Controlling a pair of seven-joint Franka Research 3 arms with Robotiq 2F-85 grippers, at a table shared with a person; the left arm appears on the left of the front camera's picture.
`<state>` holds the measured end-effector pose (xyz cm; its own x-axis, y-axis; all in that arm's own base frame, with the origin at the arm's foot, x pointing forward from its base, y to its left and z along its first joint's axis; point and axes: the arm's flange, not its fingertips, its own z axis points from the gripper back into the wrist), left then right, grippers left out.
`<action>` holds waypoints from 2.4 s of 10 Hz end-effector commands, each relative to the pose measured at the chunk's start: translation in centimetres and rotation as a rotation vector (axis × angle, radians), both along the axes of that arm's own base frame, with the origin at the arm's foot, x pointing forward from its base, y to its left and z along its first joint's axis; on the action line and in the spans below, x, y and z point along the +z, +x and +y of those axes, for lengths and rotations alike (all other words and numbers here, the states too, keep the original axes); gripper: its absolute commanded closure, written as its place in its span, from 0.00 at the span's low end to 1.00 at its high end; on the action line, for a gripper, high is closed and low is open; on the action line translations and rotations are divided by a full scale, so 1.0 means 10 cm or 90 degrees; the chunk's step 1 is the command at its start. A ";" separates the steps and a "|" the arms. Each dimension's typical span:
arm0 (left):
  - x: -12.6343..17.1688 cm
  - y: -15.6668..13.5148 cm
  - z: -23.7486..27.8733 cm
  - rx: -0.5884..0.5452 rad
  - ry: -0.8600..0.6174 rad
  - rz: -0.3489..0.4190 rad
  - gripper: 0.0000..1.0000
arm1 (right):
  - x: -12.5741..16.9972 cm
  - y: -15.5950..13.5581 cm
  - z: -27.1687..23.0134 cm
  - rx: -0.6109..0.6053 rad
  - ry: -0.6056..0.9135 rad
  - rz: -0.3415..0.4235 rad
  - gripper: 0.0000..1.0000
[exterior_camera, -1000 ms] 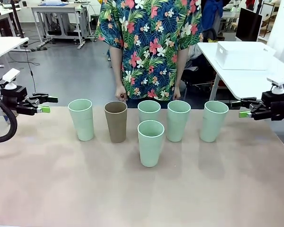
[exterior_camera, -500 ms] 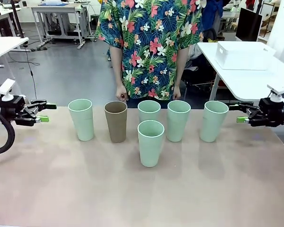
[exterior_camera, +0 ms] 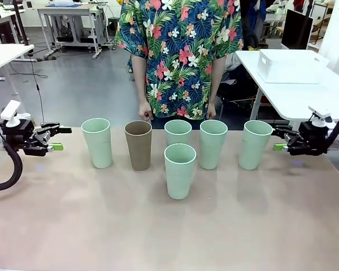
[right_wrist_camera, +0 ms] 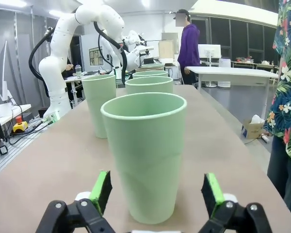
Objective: Stack the cups and store them in the basket.
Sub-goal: Pick up two Reusable plastic cups , one in each hand.
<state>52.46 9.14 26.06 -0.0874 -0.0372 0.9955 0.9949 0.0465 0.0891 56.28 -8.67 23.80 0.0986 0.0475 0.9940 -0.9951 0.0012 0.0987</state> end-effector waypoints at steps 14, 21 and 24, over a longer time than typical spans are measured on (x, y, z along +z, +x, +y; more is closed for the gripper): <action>-0.25 0.00 -0.54 0.032 -0.035 0.007 0.00 | -0.11 -0.09 0.22 -0.029 0.029 -0.019 0.00; -0.31 0.08 -0.77 0.041 -0.030 0.024 0.00 | -0.17 -0.13 0.33 -0.043 0.038 -0.015 0.00; -0.33 0.10 -0.85 0.043 -0.027 0.029 0.00 | -0.20 -0.13 0.38 -0.051 0.040 -0.013 0.00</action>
